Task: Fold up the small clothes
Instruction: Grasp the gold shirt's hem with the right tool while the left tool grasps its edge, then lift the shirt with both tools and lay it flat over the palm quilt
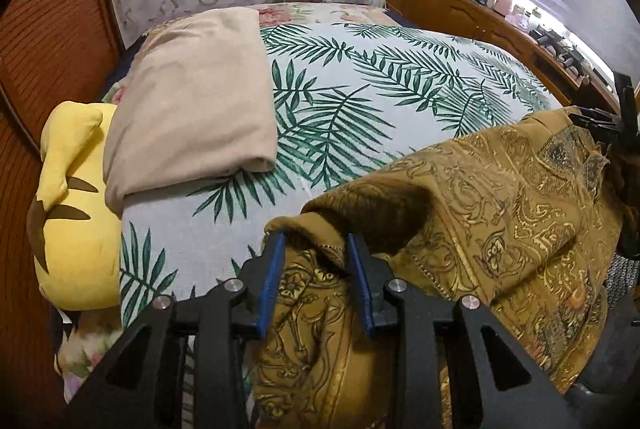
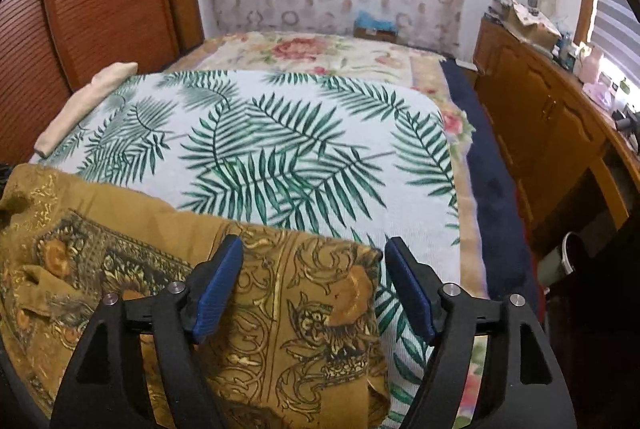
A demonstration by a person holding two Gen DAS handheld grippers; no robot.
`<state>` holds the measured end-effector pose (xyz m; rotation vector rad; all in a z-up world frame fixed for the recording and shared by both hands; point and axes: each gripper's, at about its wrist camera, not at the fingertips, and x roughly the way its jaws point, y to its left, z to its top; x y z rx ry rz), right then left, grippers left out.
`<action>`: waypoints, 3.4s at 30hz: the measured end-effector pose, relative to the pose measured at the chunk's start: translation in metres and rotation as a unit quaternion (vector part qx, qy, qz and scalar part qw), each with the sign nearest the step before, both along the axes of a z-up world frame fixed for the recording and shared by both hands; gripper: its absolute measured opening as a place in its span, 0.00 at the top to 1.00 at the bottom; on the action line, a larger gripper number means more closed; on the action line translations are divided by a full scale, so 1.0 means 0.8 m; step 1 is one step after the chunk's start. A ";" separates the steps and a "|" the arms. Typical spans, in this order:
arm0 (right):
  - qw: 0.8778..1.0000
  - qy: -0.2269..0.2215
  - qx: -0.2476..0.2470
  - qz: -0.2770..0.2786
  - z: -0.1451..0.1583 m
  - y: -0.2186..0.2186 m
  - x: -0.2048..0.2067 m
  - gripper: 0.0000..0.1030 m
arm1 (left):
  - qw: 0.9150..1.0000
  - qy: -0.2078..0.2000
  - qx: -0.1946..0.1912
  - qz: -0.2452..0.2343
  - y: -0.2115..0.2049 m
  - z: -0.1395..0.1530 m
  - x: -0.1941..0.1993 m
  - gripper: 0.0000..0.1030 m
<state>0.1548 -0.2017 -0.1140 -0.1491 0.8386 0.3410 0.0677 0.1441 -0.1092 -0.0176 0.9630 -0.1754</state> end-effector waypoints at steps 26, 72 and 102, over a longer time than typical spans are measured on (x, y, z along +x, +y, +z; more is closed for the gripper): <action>0.999 0.031 0.015 -0.017 -0.026 -0.010 0.004 0.22 | 0.999 -0.009 -0.027 0.028 0.022 -0.004 0.014 0.65; 0.959 -0.275 0.062 0.037 0.387 0.008 -0.065 0.95 | 0.949 -0.308 -0.029 0.061 0.068 0.307 0.091 0.97; 0.998 0.010 0.022 -0.054 -0.013 0.007 0.045 0.40 | 0.998 -0.065 -0.015 0.007 -0.032 0.030 0.103 0.66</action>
